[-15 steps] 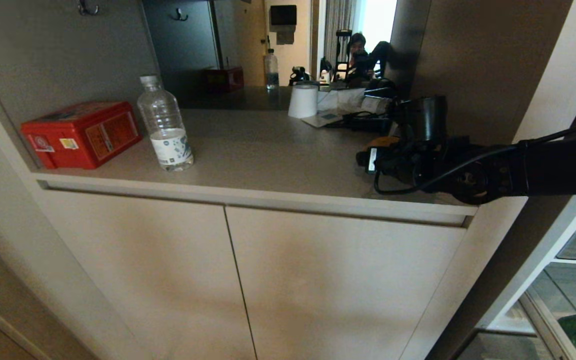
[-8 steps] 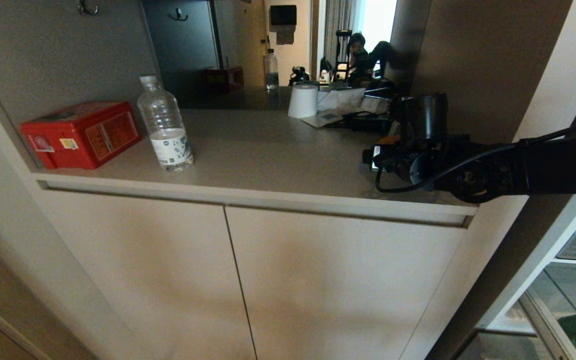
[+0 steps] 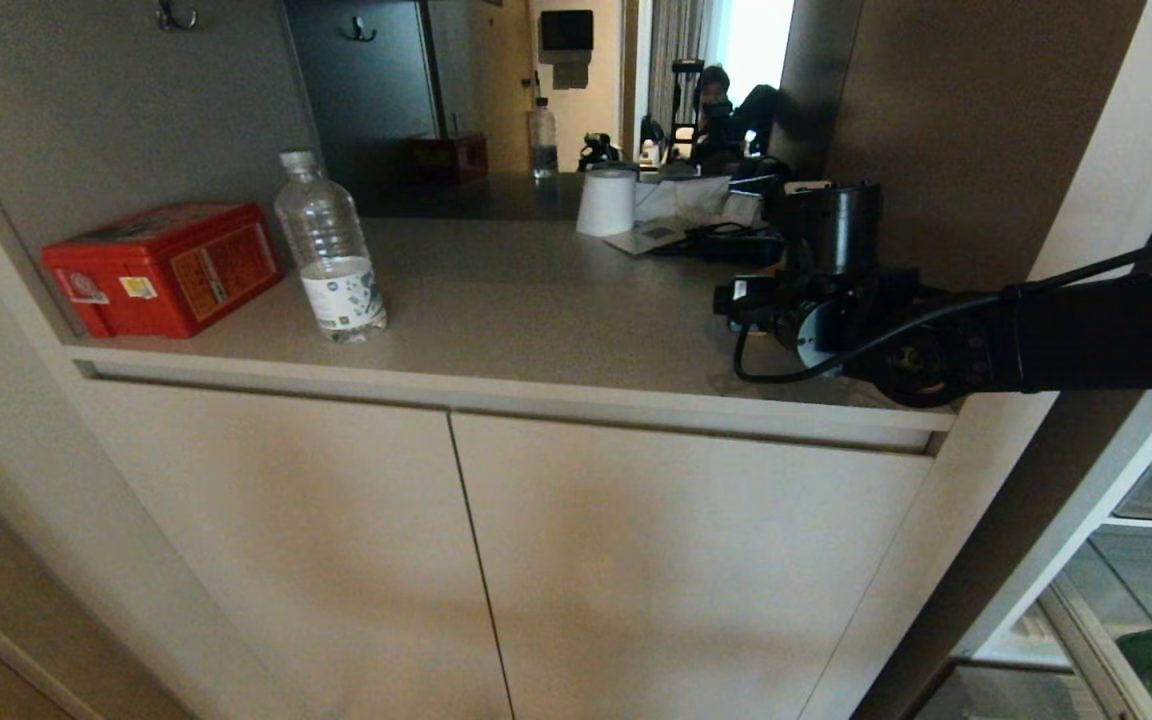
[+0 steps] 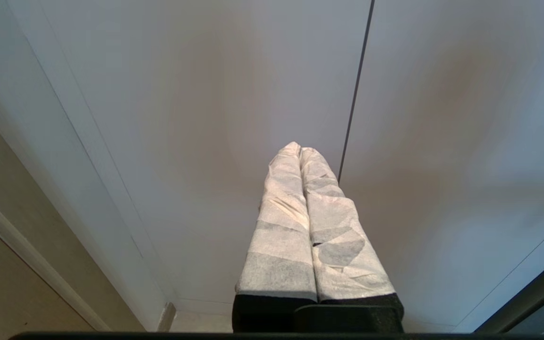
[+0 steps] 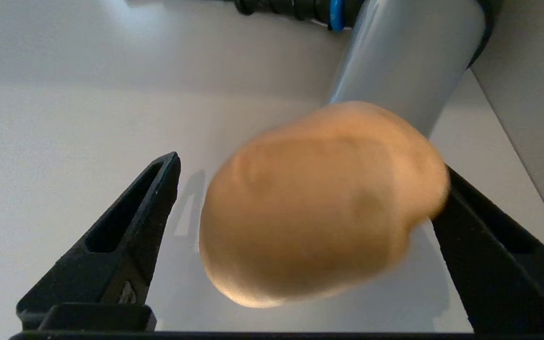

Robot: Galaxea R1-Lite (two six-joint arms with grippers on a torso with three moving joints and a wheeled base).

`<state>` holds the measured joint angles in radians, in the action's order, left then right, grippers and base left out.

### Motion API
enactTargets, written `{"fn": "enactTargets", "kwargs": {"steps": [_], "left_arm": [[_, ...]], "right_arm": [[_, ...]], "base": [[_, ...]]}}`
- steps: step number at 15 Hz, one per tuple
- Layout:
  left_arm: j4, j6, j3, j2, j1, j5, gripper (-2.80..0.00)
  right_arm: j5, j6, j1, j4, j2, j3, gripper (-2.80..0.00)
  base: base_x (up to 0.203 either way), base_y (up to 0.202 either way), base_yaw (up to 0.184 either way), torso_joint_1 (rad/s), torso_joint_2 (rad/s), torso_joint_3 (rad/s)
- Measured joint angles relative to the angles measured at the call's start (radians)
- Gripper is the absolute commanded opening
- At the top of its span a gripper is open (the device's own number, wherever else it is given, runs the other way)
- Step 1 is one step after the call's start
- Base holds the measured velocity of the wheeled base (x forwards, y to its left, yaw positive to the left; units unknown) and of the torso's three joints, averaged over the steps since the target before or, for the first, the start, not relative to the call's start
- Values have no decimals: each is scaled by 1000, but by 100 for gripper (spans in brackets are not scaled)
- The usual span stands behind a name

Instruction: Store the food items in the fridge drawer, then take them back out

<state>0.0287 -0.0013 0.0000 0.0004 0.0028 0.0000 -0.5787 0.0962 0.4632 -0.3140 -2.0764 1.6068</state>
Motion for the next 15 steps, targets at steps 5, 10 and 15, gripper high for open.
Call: {"fn": "enactTargets", "kwargs": {"steps": [5, 10, 15], "left_arm": [[0, 0, 0, 0, 0, 0, -280], [0, 0, 0, 0, 0, 0, -280], [0, 0, 0, 0, 0, 0, -280]], "right_arm": [[-7, 2, 4, 1, -28, 72, 0], [-18, -2, 3, 3, -34, 129, 0], [-28, -13, 1, 3, -34, 114, 0]], "base": [[0, 0, 0, 0, 0, 0], [0, 0, 0, 0, 0, 0], [0, 0, 0, 0, 0, 0]]}}
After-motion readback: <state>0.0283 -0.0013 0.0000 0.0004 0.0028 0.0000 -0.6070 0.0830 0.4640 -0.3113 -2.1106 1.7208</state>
